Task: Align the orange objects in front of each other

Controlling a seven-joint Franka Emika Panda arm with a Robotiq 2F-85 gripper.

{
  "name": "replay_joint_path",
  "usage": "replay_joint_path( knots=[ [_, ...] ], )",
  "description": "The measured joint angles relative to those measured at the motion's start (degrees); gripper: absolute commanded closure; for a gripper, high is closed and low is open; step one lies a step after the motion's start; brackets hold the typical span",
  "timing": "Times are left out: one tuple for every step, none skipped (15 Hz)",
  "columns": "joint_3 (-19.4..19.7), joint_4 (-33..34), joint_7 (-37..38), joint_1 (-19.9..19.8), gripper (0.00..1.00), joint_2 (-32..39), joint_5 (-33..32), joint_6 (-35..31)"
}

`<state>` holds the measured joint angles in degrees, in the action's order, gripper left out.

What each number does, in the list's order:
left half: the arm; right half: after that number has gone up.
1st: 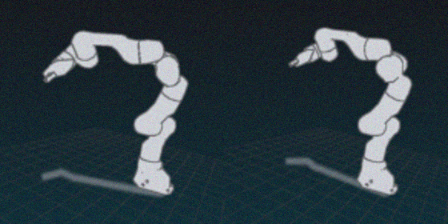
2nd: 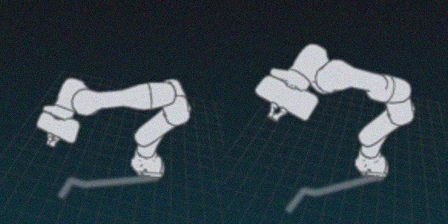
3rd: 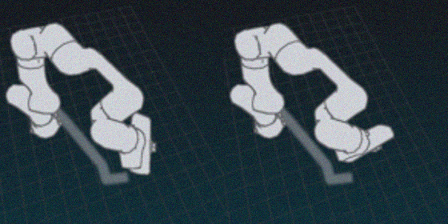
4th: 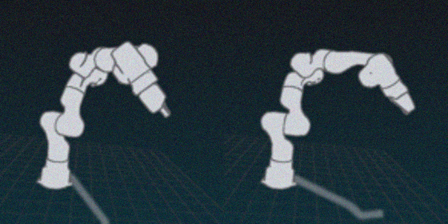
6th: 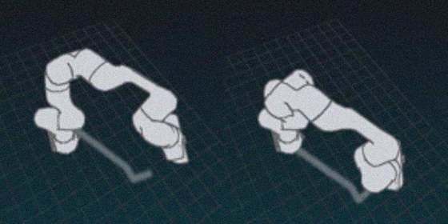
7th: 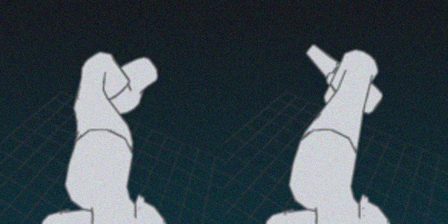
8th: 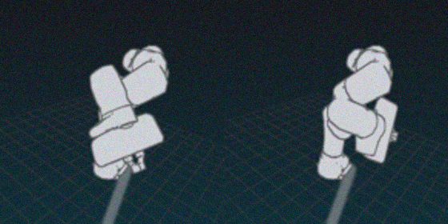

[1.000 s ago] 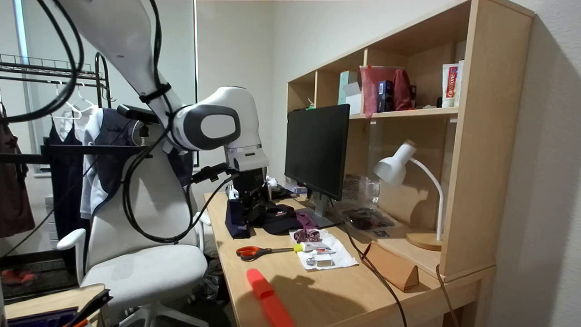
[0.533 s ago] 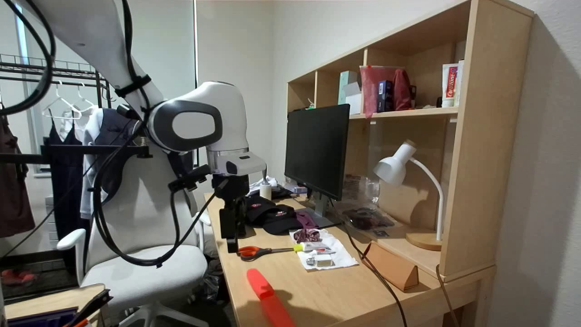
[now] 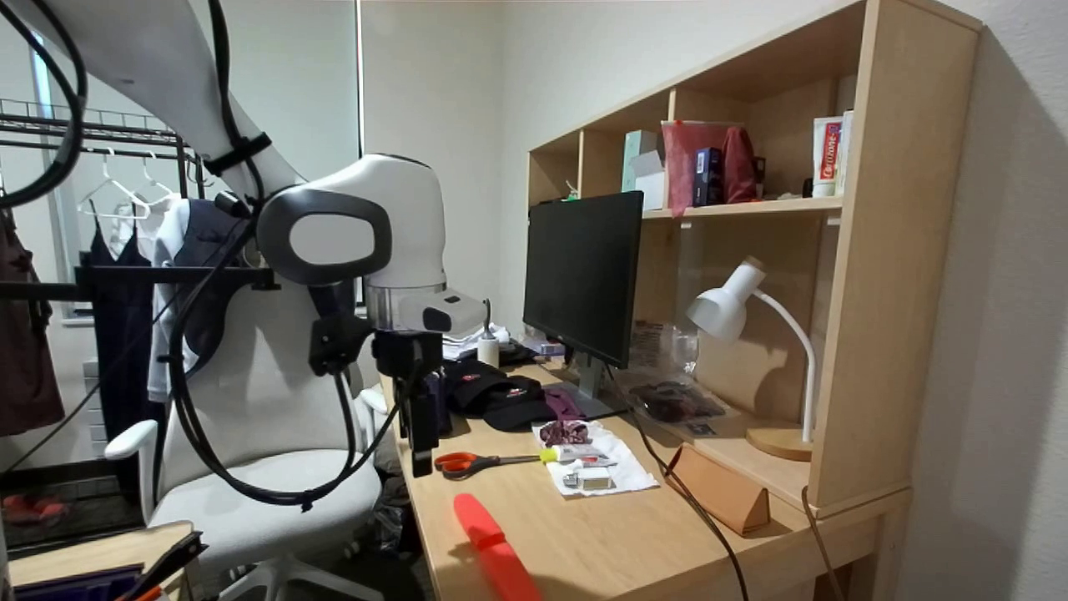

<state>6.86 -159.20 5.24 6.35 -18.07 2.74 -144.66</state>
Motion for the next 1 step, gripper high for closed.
replay_joint_path(
  knots=[
    [0.0, 0.0, -1.1, 0.0, 0.00, 0.0, 0.1, 0.2]
  ],
)
